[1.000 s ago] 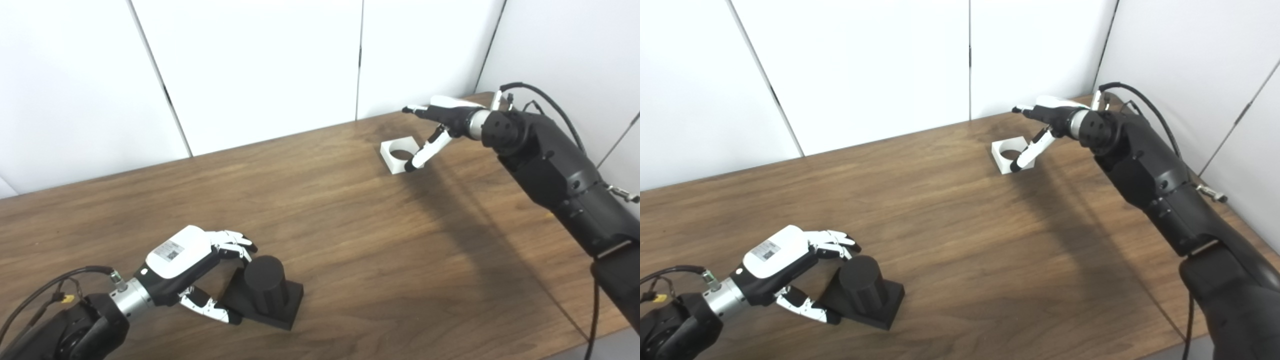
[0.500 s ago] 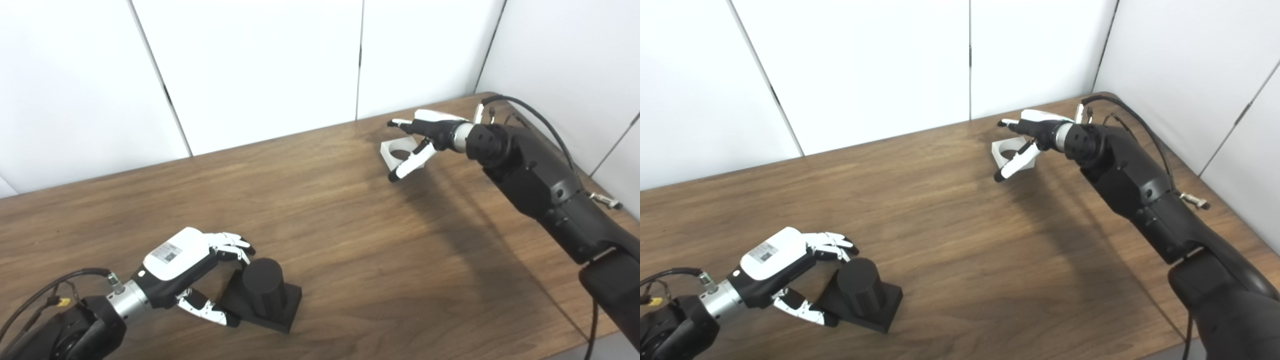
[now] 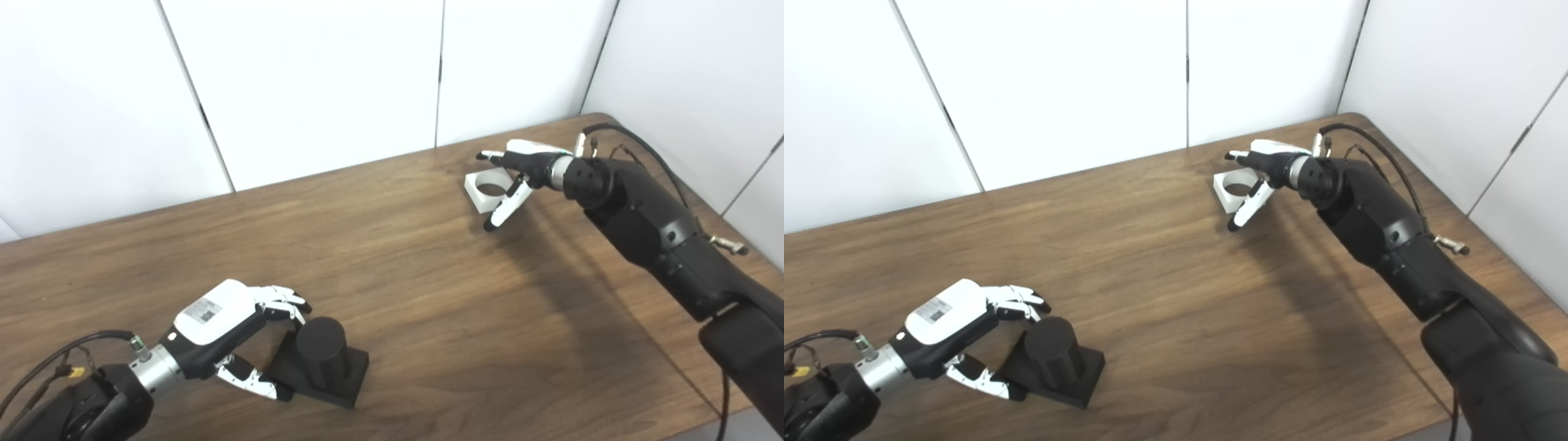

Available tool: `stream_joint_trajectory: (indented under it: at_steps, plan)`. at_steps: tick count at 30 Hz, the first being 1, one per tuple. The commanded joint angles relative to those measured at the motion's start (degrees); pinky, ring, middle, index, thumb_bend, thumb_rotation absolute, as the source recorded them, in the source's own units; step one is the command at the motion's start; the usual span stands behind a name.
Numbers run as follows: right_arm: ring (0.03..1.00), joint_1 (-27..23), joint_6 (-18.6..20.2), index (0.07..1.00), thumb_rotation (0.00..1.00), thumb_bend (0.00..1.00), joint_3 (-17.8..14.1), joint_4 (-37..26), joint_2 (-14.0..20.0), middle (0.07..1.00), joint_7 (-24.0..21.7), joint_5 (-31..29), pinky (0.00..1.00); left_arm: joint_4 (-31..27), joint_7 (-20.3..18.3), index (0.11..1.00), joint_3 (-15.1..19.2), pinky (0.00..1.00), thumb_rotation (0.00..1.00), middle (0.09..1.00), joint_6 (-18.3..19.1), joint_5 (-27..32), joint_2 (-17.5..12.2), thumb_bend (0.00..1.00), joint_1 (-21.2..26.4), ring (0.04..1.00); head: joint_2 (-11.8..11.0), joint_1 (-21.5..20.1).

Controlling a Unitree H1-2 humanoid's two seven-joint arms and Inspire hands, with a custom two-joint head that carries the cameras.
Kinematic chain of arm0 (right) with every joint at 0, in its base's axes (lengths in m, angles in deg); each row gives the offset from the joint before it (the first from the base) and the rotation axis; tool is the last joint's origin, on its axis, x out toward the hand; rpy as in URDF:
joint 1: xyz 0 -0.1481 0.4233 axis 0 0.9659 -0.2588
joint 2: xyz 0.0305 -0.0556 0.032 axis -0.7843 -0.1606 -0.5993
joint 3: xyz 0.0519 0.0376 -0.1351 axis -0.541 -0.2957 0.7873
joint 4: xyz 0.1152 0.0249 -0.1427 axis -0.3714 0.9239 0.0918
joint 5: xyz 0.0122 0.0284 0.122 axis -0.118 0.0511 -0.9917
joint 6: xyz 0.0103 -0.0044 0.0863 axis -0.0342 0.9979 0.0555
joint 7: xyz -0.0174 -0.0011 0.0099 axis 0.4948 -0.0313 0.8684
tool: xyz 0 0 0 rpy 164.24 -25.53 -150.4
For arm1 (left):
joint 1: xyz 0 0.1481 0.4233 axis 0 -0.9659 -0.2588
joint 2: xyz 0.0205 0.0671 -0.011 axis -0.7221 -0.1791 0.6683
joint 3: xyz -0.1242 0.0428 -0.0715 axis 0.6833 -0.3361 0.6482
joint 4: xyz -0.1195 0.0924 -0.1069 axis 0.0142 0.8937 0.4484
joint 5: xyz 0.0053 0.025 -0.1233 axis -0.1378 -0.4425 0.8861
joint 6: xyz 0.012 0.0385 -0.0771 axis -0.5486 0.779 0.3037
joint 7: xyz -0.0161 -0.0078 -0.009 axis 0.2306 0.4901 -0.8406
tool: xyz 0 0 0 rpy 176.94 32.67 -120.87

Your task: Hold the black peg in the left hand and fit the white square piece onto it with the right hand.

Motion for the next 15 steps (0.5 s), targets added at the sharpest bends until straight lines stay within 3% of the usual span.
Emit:
stream_joint_trajectory:
  at_steps: [1,15]
  plan:
    - [0.958,-2.9,-1.3,1.000,0.32,0.95,-0.1,0.4,0.9,1.000,0.7,0.1,0.80,0.7,-4.3,0.488,-1.2,0.69,0.06,0.788,0.5,-3.4,-1.7,0.52,-1.5,0.825,0.0,0.3]
    - [0.958,-5.7,-3.1,0.990,0.20,0.83,1.3,5.7,0.8,0.996,2.0,0.9,0.79,-0.4,-4.9,0.488,0.4,0.68,0.06,0.782,0.5,-4.1,-1.5,0.52,-2.5,0.817,0.1,1.6]
